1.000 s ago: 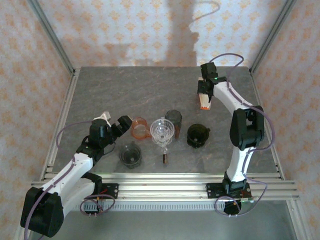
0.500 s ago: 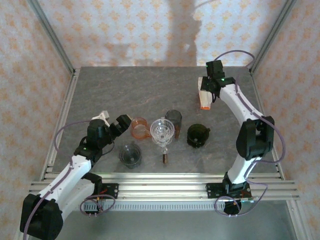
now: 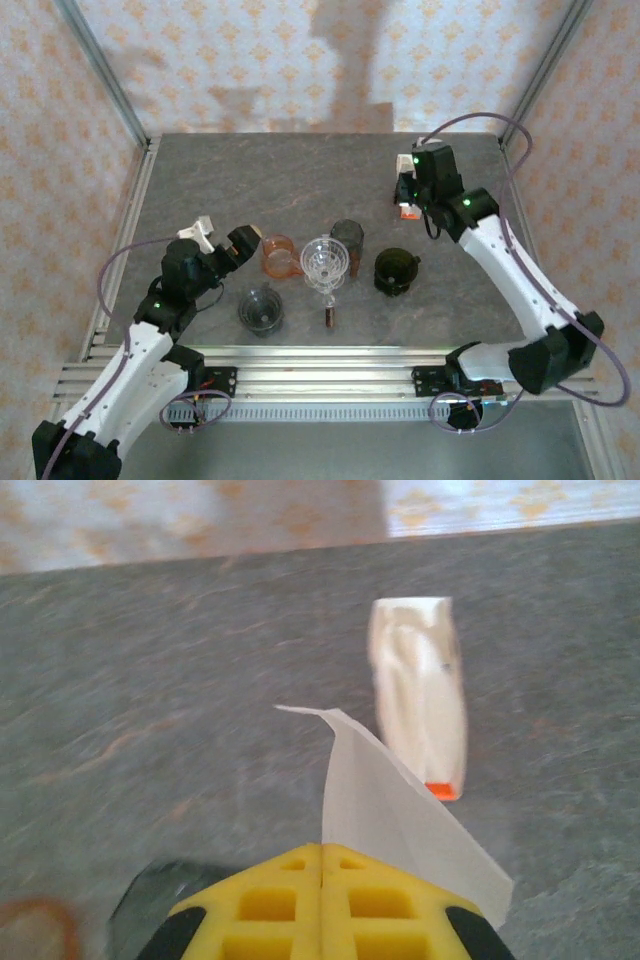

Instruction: Place the coffee filter in the dripper

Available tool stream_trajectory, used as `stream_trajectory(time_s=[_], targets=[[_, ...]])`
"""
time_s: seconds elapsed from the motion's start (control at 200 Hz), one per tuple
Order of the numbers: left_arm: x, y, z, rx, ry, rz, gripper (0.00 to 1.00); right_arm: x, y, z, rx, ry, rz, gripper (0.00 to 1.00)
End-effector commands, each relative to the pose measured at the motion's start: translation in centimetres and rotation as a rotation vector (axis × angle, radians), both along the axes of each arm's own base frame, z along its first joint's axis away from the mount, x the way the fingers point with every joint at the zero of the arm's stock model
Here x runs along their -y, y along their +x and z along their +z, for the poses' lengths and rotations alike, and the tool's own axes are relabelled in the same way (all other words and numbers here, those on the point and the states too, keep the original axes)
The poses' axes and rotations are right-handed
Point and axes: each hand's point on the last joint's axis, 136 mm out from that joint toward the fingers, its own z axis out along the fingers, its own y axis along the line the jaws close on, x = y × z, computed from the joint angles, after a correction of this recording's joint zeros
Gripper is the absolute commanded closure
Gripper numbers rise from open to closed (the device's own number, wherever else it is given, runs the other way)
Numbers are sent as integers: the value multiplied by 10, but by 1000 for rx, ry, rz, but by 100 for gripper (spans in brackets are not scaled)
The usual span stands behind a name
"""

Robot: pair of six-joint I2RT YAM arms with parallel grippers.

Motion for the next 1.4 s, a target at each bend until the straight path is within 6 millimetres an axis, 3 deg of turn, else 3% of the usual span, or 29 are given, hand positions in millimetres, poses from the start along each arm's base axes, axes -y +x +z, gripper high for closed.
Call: stream_trajectory(time_s=[0.0,0.12,0.22,0.435,0.531,0.746,1.101,1.396], targets=[[8,-14,17,14,-3,-39,1,-26,-45,4,-35,24,116,100],[21,-27,18,20,11,-86,1,-60,-92,15,-57,56,283,100],[34,-35,17,17,33,-133,1,-76,-120,19,-81,42,365,100],[55,-44,12,9,111,-204,2,-103,-150,27,-144,86,471,100],[58,-45,12,4,127,-212,2,-111,-155,32,-167,110,494,100],[58,-45,18,16,130,-216,1,-129,-152,11,-313,56,497,100],[60,-46,22,28,143,-235,1,-157,-145,-2,-433,14,524,100],[63,-45,26,33,142,-248,1,-187,-133,-35,-510,-11,552,100]])
